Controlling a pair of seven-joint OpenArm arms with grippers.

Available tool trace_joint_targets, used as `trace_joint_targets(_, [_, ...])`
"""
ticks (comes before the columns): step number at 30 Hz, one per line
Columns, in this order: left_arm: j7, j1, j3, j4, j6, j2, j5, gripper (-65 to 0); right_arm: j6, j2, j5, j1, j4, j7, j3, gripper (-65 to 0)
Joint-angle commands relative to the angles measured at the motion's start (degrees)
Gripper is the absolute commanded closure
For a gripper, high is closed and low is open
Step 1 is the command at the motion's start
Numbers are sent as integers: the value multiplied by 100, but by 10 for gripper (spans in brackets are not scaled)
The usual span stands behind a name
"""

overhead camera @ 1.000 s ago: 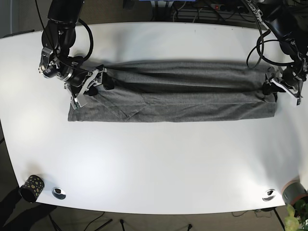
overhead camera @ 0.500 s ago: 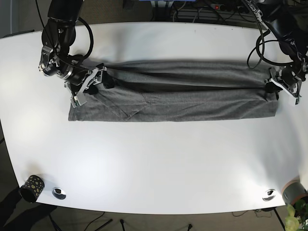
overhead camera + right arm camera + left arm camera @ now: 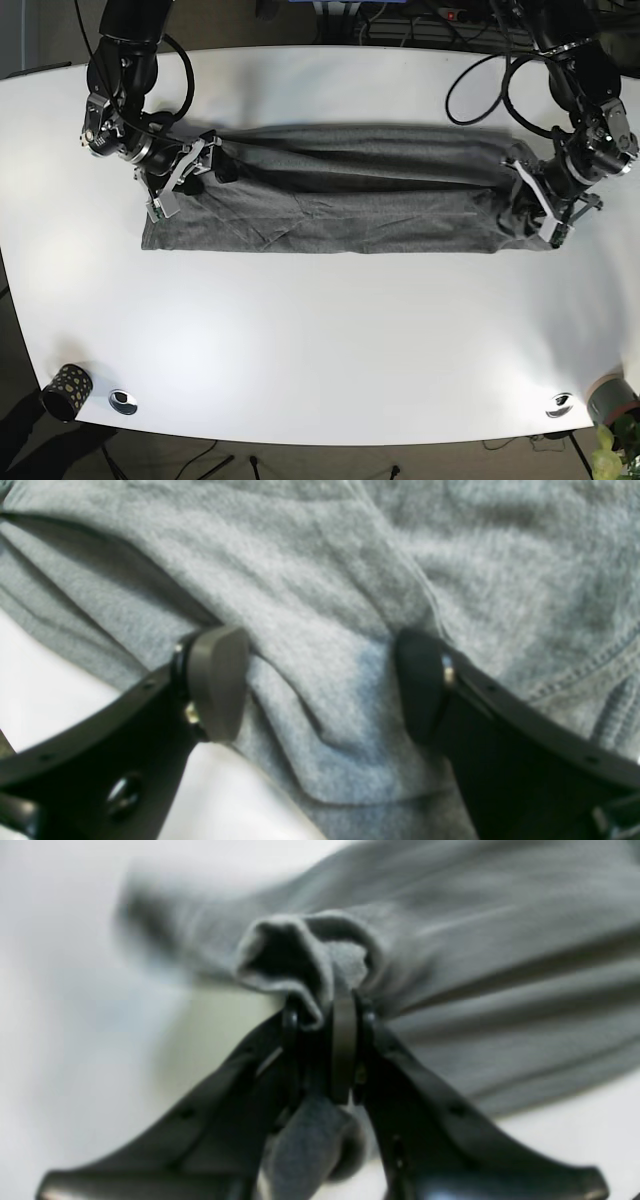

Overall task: Fold the T-shirt properly
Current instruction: 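Fold the held strip end with the left gripper toward the right gripper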

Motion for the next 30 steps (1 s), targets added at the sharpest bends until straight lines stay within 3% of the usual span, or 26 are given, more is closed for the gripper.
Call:
trace_joint_targets(1, [-99, 58, 221, 393, -6, -61, -59, -15, 8, 70, 19, 44, 92, 9, 18, -444])
trace_joint_targets(11, [-125, 93, 1390, 517, 139, 607, -42, -15, 8, 70, 28, 53, 92, 18, 18, -444])
trace_joint_targets(22, [-125, -144, 2050, 517, 157, 1416, 978, -18, 8, -80, 11, 53, 92, 18, 27, -444])
trace_joint_targets(30, [-125, -381, 2234, 218, 175, 1689, 1101, -22, 8, -89, 11, 53, 92, 18, 18, -444])
